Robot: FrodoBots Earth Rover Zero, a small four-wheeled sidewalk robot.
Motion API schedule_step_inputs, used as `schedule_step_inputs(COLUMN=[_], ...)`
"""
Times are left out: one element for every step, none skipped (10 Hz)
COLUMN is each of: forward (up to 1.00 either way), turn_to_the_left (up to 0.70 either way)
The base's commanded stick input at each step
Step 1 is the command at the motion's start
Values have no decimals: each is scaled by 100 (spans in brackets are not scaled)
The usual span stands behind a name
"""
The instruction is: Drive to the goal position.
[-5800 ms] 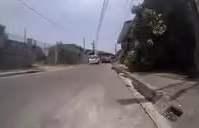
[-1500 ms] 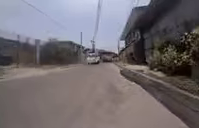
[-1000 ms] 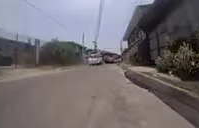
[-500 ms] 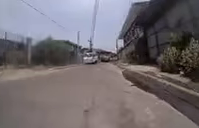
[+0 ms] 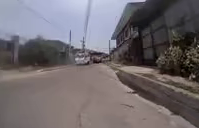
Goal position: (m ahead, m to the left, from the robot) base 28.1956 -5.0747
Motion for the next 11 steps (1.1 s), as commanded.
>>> schedule_step_inputs(forward=[100, 100, 100, 100, 100, 100, 100, 100, 100, 100, 100], turn_to_the_left=[-17, -36, -40, -40, -39, -36, -7, 0, 0, 0, 0])
